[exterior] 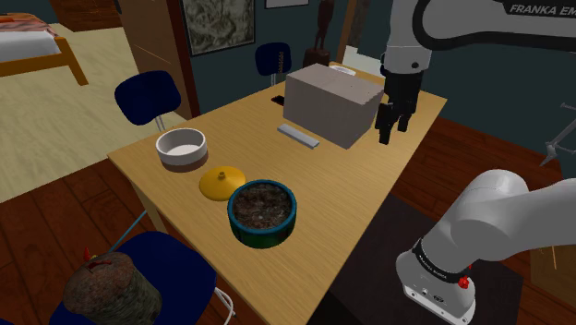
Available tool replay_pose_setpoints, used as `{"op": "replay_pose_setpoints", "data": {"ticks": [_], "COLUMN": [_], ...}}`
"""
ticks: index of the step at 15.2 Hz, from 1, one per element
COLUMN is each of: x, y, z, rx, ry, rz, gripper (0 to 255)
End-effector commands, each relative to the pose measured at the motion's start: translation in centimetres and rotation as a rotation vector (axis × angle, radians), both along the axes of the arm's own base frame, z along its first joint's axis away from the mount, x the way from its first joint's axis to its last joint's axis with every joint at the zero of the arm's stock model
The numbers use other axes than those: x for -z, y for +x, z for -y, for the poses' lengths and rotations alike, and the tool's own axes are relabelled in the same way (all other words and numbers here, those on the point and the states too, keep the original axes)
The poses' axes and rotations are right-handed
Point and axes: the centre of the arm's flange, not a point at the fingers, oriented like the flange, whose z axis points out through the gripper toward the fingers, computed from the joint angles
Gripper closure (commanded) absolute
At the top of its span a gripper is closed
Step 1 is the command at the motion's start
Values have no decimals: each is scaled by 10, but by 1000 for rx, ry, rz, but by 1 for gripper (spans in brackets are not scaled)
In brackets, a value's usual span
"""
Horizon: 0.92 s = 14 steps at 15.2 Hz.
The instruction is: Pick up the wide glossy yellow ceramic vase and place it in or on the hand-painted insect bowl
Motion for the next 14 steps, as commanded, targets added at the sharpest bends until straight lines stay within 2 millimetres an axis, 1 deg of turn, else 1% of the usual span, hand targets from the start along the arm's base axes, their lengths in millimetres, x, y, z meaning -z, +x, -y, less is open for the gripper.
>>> {"op": "replay_pose_setpoints", "data": {"ticks": [1,14], "x": [0,64], "y": [0,105], "z": [0,-110], "rx": [0,43], "ry": [0,-22], "rz": [0,65], "gripper": [0,0]}}
